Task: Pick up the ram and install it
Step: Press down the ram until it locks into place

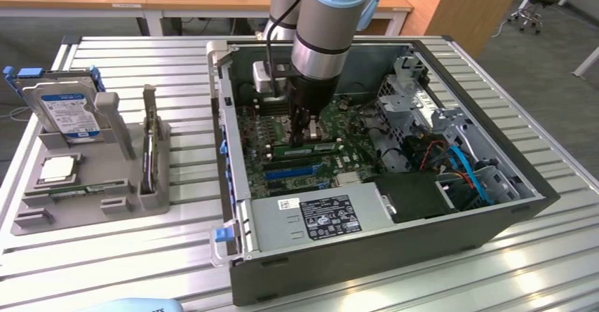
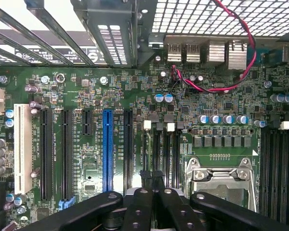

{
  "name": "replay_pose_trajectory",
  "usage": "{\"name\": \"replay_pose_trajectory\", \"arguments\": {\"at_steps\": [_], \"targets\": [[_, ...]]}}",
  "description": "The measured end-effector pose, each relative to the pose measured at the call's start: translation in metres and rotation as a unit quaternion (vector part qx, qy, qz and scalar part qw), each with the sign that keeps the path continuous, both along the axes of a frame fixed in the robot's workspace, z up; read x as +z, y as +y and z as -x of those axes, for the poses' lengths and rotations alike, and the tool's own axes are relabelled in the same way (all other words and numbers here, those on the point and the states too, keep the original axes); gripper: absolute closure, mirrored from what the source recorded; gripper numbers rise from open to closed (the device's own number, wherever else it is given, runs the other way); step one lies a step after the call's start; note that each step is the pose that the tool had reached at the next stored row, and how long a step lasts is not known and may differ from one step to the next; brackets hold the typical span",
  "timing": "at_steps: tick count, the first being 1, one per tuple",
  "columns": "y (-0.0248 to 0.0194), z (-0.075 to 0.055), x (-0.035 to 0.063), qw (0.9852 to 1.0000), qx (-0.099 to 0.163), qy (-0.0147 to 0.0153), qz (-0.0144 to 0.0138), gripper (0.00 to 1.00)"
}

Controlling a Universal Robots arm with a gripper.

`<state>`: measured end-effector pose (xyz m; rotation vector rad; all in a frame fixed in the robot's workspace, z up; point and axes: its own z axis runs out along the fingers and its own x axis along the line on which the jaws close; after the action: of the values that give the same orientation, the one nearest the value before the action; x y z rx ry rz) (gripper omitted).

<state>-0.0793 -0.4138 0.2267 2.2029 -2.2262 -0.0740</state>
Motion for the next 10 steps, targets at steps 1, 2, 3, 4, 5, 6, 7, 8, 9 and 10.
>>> {"name": "replay_pose_trajectory", "arguments": {"at_steps": [1, 2, 3, 4, 5, 6, 7, 8, 9, 10], "targets": [[0.0000, 0.0000, 0.0000, 1.0000, 0.000, 0.0000, 0.0000, 0.90], [0.0000, 0.0000, 0.0000, 1.0000, 0.000, 0.0000, 0.0000, 0.90], [0.0000, 0.0000, -0.0001, 1.0000, 0.000, 0.0000, 0.0000, 0.90], [0.0000, 0.0000, -0.0002, 1.0000, 0.000, 0.0000, 0.0000, 0.90], [0.0000, 0.0000, -0.0004, 1.0000, 0.000, 0.0000, 0.0000, 0.90], [0.0000, 0.0000, -0.0005, 1.0000, 0.000, 0.0000, 0.0000, 0.90], [0.0000, 0.0000, -0.0007, 1.0000, 0.000, 0.0000, 0.0000, 0.90], [0.0000, 0.0000, -0.0008, 1.0000, 0.000, 0.0000, 0.0000, 0.90], [0.0000, 0.0000, -0.0010, 1.0000, 0.000, 0.0000, 0.0000, 0.90], [0.0000, 0.0000, -0.0011, 1.0000, 0.000, 0.0000, 0.0001, 0.90]]}}
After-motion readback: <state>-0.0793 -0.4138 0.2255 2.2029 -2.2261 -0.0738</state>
